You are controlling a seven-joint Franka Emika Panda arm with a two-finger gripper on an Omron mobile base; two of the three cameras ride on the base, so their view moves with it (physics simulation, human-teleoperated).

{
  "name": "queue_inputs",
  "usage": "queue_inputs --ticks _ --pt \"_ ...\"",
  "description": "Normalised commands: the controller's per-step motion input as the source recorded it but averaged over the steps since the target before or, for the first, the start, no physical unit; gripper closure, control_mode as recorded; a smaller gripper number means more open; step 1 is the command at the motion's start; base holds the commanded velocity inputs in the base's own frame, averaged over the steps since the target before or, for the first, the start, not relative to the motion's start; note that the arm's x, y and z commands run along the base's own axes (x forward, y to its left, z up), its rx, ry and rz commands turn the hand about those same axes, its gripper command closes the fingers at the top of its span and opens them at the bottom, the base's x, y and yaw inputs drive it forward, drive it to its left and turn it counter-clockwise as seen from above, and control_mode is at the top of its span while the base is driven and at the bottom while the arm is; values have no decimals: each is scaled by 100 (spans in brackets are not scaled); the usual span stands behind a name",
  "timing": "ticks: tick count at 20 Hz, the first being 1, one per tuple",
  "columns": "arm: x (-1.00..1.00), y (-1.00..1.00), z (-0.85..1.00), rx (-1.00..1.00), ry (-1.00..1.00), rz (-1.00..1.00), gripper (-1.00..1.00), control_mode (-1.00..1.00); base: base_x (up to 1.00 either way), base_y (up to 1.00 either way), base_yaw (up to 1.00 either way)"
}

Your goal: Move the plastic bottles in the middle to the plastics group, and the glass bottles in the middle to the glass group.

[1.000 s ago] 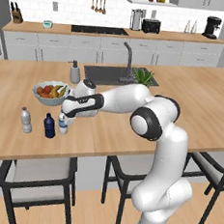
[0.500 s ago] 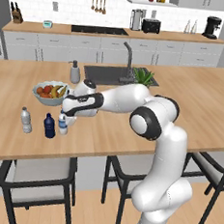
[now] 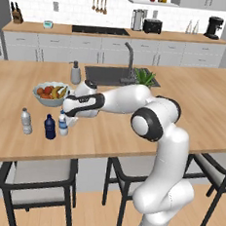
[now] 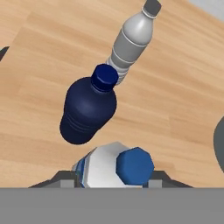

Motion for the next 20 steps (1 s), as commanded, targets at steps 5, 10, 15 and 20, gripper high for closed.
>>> queue_inputs --ticks 5,10,15,20 --pt "0 0 0 0 0 0 -100 -100 0 0 0" --pt "0 0 3 -1 0 0 -100 -100 0 0 0" --pt "5 5 57 0 5 0 -100 -100 0 0 0" --pt "0 0 79 0 6 0 -100 -100 0 0 0"
